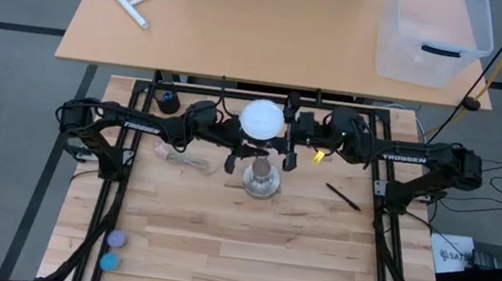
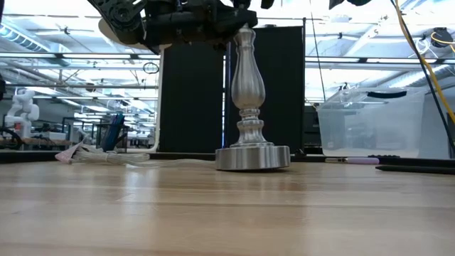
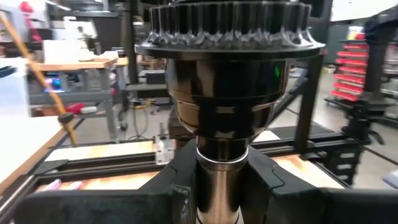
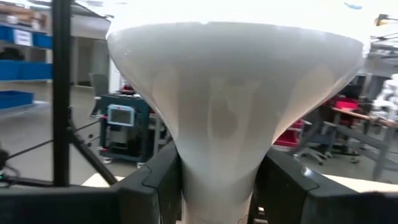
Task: Screw lightbulb
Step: Remove the lightbulb from the lamp
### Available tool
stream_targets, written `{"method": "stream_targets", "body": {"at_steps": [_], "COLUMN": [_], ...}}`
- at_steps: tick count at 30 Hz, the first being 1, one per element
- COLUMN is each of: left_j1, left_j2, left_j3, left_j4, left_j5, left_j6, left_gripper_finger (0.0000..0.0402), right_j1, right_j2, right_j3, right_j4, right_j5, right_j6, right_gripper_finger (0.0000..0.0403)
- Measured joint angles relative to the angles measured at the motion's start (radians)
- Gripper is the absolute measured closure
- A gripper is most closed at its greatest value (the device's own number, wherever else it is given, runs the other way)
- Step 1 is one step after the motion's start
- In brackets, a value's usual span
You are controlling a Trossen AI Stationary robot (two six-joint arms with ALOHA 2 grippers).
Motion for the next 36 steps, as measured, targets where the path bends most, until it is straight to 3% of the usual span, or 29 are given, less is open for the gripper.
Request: {"method": "stream_targets", "body": {"at_steps": [13, 17, 20, 26, 31, 36], "left_j1": [0.000, -0.001, -0.005, -0.008, -0.008, -0.009], "left_j2": [-0.002, -0.002, -0.002, -0.002, -0.002, -0.002], "left_j3": [0.003, 0.004, 0.004, 0.004, 0.004, 0.004], "left_j4": [-0.030, -0.031, -0.036, -0.036, -0.036, -0.036], "left_j5": [0.068, 0.068, 0.056, 0.019, -0.003, -0.060], "left_j6": [0.024, 0.021, 0.016, 0.008, 0.007, 0.001], "left_gripper_finger": [0.0329, 0.0329, 0.0329, 0.0329, 0.0329, 0.0329], "right_j1": [-0.018, -0.021, -0.015, 0.005, 0.052, 0.098], "right_j2": [0.026, 0.026, 0.026, -0.008, -0.065, -0.140], "right_j3": [0.082, 0.083, 0.083, 0.083, 0.083, 0.084], "right_j4": [-0.121, -0.123, -0.124, -0.174, -0.298, -0.464], "right_j5": [-0.256, -0.271, -0.230, -0.166, -0.017, 0.117], "right_j6": [-0.033, -0.031, -0.036, -0.090, -0.169, -0.200], "right_gripper_finger": [0.0238, 0.0238, 0.0230, 0.0174, 0.0137, 0.0128]}}
